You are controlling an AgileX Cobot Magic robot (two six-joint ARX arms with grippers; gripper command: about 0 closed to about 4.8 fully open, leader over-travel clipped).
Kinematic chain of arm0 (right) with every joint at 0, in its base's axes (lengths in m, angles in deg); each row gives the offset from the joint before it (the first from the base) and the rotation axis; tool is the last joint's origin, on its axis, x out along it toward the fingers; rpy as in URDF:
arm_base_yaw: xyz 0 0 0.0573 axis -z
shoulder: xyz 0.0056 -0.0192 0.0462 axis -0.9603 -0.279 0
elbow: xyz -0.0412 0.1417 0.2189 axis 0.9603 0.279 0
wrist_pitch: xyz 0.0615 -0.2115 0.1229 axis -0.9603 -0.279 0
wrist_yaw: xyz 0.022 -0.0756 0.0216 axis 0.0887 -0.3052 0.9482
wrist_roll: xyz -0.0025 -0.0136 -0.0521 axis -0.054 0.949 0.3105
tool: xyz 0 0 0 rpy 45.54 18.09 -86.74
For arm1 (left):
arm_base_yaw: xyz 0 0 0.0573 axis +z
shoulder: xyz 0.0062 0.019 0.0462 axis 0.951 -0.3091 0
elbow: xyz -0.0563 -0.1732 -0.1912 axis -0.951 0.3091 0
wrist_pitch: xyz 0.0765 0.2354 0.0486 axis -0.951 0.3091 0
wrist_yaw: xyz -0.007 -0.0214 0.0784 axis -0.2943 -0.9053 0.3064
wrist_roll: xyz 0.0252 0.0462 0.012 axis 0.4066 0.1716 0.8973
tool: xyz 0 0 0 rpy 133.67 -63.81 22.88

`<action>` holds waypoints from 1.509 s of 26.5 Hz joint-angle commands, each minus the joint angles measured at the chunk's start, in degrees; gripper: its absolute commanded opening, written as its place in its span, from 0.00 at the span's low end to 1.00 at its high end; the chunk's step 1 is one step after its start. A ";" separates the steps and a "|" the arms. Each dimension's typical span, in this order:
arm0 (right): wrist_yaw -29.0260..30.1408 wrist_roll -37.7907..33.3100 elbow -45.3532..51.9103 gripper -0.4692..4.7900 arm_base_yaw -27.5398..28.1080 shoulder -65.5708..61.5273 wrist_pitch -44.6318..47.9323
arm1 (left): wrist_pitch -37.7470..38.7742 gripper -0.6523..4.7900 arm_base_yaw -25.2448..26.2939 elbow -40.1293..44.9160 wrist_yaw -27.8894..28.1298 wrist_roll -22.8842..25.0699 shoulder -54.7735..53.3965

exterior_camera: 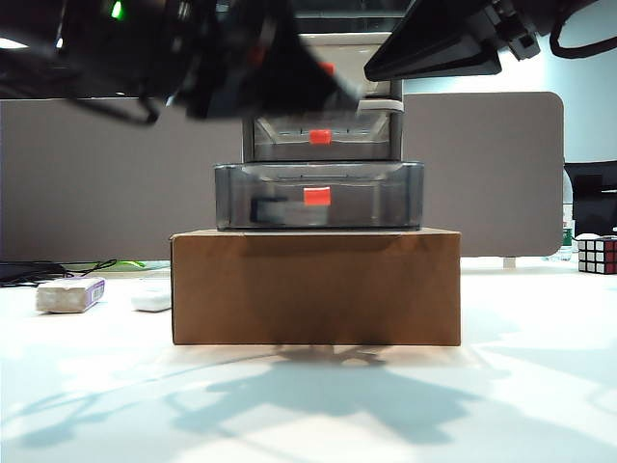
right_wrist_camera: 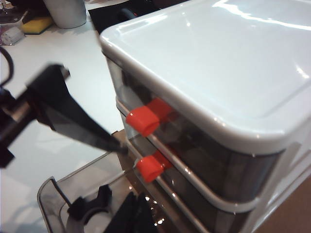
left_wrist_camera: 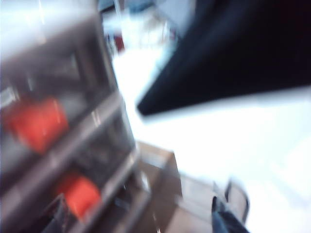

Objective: Open the third layer of the drawer on the table, pick up the transparent tape on the table and put it in, and finally close the drawer.

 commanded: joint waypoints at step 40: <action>-0.24 1.53 -0.26 0.08 0.00 2.91 0.04 | 11.19 0.11 -2.29 -1.46 13.66 -1.36 -0.66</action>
